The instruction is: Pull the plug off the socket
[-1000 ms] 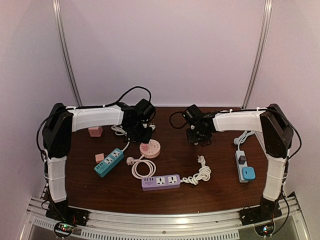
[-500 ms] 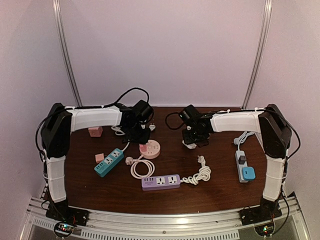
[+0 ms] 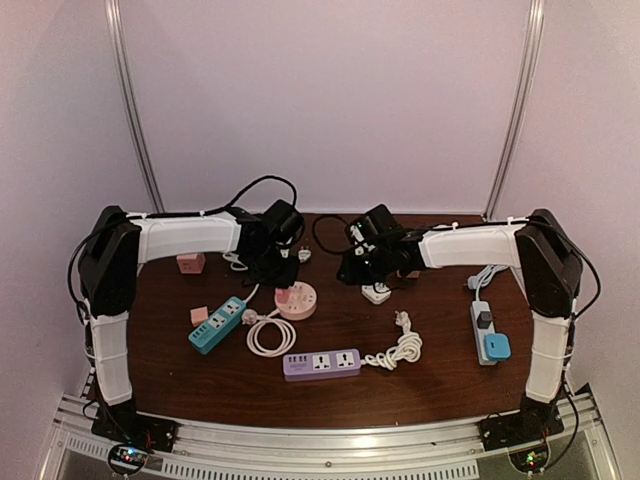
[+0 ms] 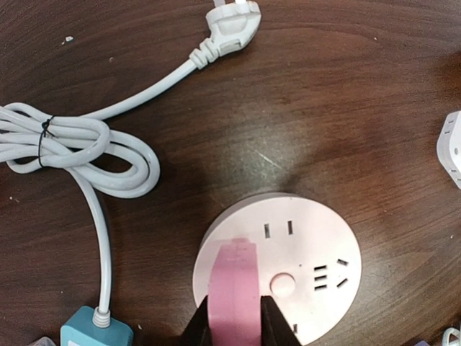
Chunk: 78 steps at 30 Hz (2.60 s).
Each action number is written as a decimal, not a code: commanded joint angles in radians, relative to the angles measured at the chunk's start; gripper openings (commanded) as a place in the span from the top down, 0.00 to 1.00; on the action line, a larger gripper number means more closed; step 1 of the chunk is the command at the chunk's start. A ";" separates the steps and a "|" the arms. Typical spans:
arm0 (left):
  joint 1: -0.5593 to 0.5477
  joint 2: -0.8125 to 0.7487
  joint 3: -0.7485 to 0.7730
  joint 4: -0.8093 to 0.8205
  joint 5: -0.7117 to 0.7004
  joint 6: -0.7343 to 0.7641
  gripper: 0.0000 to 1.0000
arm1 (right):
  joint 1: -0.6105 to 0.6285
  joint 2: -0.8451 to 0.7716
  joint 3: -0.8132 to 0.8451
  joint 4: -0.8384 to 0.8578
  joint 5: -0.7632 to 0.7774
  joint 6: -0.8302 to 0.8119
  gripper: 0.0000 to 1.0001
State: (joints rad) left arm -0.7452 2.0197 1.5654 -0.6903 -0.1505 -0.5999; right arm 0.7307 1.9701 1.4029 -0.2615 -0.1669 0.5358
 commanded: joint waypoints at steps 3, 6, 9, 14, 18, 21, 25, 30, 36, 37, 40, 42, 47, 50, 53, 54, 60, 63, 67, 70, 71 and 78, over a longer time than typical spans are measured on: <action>0.010 -0.042 -0.006 0.020 0.013 0.018 0.80 | 0.013 0.057 -0.062 0.348 -0.352 0.207 0.88; 0.011 -0.044 -0.005 0.020 0.017 0.018 0.81 | 0.021 0.082 -0.080 0.460 -0.411 0.287 0.92; 0.009 -0.048 -0.007 0.020 0.018 0.018 0.82 | 0.030 0.111 -0.082 0.537 -0.450 0.349 0.96; 0.000 -0.053 -0.008 0.018 0.003 0.015 0.83 | 0.052 0.150 -0.084 0.594 -0.459 0.429 1.00; -0.010 -0.056 -0.004 0.018 -0.007 0.015 0.83 | 0.062 0.176 -0.085 0.598 -0.441 0.465 1.00; -0.015 -0.061 0.000 0.018 -0.015 0.011 0.84 | 0.065 0.192 -0.089 0.590 -0.418 0.481 1.00; -0.019 -0.065 0.008 0.018 -0.026 0.014 0.86 | 0.068 0.204 -0.091 0.540 -0.369 0.485 1.00; -0.023 -0.069 0.021 0.018 -0.034 0.016 0.87 | 0.071 0.211 -0.084 0.454 -0.300 0.482 1.00; -0.037 -0.080 0.053 0.021 -0.052 0.041 0.89 | 0.076 0.240 -0.048 0.349 -0.240 0.469 1.00; -0.042 -0.083 0.056 0.022 -0.061 0.043 0.89 | 0.077 0.245 -0.045 0.337 -0.230 0.473 1.00; -0.053 -0.100 0.044 0.049 -0.067 0.050 0.90 | 0.086 0.265 -0.023 0.293 -0.204 0.480 1.00; -0.059 -0.110 0.032 0.066 -0.075 0.053 0.91 | 0.094 0.273 -0.011 0.270 -0.181 0.480 1.00; -0.066 -0.147 -0.007 0.113 -0.089 0.054 0.92 | 0.102 0.290 0.007 0.225 -0.142 0.492 1.00; -0.066 -0.175 -0.045 0.167 -0.068 0.058 0.91 | 0.104 0.303 0.018 0.203 -0.127 0.494 1.00; -0.066 -0.188 -0.094 0.221 -0.024 0.035 0.90 | 0.104 0.303 0.017 0.205 -0.119 0.505 1.00; -0.066 -0.187 -0.103 0.232 -0.011 0.025 0.90 | 0.104 0.296 0.008 0.223 -0.120 0.510 1.00; -0.062 -0.175 -0.138 0.238 0.010 -0.012 0.91 | 0.104 0.186 -0.079 0.340 -0.128 0.496 1.00; -0.042 -0.177 -0.147 0.242 0.049 -0.033 0.91 | 0.101 0.109 -0.115 0.361 -0.106 0.476 1.00; -0.017 -0.180 -0.151 0.254 0.107 -0.053 0.91 | 0.101 0.018 -0.136 0.331 -0.063 0.449 1.00; -0.005 -0.176 -0.154 0.255 0.143 -0.058 0.91 | 0.099 -0.036 -0.153 0.314 -0.052 0.435 1.00; -0.002 -0.173 -0.154 0.252 0.149 -0.059 0.91 | 0.099 -0.047 -0.157 0.314 -0.054 0.432 1.00; 0.005 -0.139 -0.150 0.263 0.241 -0.072 0.91 | 0.098 -0.025 -0.135 0.417 -0.178 0.396 0.99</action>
State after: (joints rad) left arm -0.7448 1.8732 1.4120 -0.5114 0.0051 -0.6479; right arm 0.8280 1.9148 1.2556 0.0971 -0.2707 0.9672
